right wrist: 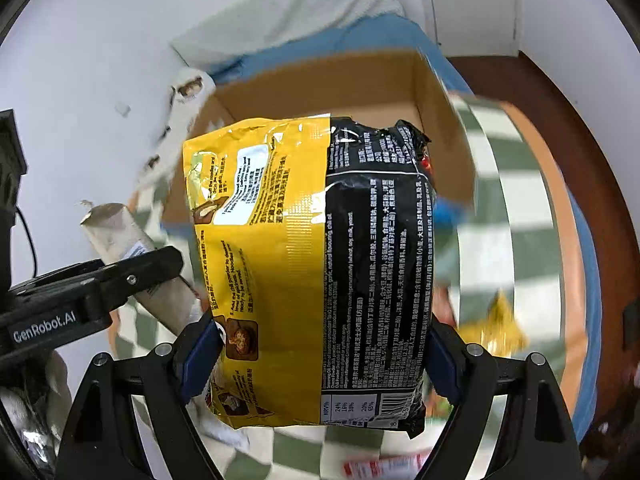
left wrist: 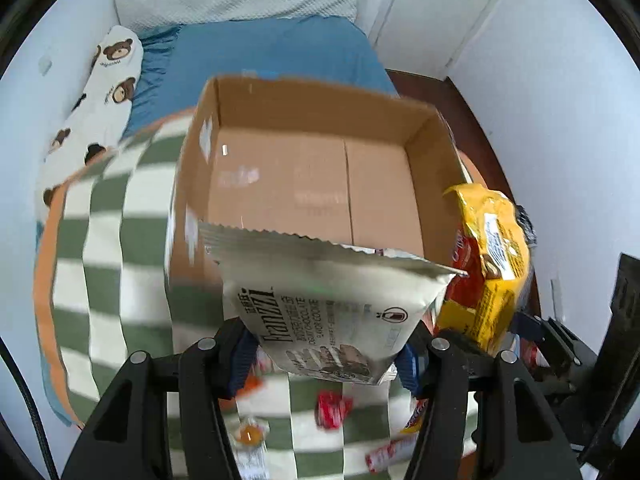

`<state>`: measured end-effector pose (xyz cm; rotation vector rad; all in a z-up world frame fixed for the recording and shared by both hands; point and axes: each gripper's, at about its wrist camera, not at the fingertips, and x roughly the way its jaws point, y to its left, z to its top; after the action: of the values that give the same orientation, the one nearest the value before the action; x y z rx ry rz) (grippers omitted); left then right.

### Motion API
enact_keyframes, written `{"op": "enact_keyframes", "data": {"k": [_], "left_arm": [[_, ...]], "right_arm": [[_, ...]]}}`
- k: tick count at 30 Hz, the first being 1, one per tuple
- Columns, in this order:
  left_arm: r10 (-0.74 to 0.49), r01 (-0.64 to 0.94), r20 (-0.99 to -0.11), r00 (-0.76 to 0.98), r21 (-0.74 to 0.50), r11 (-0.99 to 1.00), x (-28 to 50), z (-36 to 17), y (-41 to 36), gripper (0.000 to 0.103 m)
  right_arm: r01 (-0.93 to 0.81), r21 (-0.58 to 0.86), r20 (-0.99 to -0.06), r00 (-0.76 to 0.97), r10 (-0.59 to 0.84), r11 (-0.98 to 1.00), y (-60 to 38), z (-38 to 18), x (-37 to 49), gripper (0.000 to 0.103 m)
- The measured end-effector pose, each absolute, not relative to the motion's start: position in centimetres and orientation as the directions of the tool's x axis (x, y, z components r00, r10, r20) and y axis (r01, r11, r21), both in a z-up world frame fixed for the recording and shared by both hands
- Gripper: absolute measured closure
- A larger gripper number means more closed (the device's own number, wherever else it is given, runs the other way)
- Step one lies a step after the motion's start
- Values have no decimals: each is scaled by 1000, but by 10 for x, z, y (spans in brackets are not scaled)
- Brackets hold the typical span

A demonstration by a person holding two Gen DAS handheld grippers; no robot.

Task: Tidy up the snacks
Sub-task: 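Carry the Franzzi pack with left tool while right tool carries yellow-black pack into box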

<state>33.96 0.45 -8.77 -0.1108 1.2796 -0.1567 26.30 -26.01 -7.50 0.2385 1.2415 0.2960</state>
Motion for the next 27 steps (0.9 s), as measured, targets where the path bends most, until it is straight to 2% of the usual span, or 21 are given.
{"op": "enact_keyframes", "data": {"k": [5, 10, 15, 20, 21, 22, 24, 27], "left_arm": [[-162, 13, -966, 203, -163, 987, 429, -117, -2, 47], [-126, 2, -985, 118, -127, 992, 491, -170, -9, 47], [-97, 5, -995, 38, -97, 995, 521, -210, -15, 47], [-98, -19, -995, 9, -98, 995, 531, -232, -18, 45], [-106, -33, -994, 18, -106, 994, 532, -234, -16, 38], [-107, -41, -994, 28, -108, 993, 532, -235, -14, 24], [-93, -43, -994, 53, -96, 994, 529, -232, -16, 7], [-83, -42, -993, 88, -86, 995, 521, -228, -14, 5]], "right_arm": [[-102, 313, -898, 293, 329, 944, -257, -84, 359, 14], [-111, 270, -933, 216, 289, 956, -247, -137, 442, 15], [-116, 239, -957, 141, 254, 964, -240, -203, 491, 15], [-124, 236, -966, 82, 247, 964, -246, -239, 517, 13], [-121, 246, -966, 55, 254, 962, -248, -246, 524, 13], [-116, 252, -965, 41, 258, 961, -244, -250, 527, 11], [-100, 278, -959, 34, 283, 955, -251, -255, 533, 5], [-104, 277, -957, 62, 285, 955, -267, -255, 531, 3]]}}
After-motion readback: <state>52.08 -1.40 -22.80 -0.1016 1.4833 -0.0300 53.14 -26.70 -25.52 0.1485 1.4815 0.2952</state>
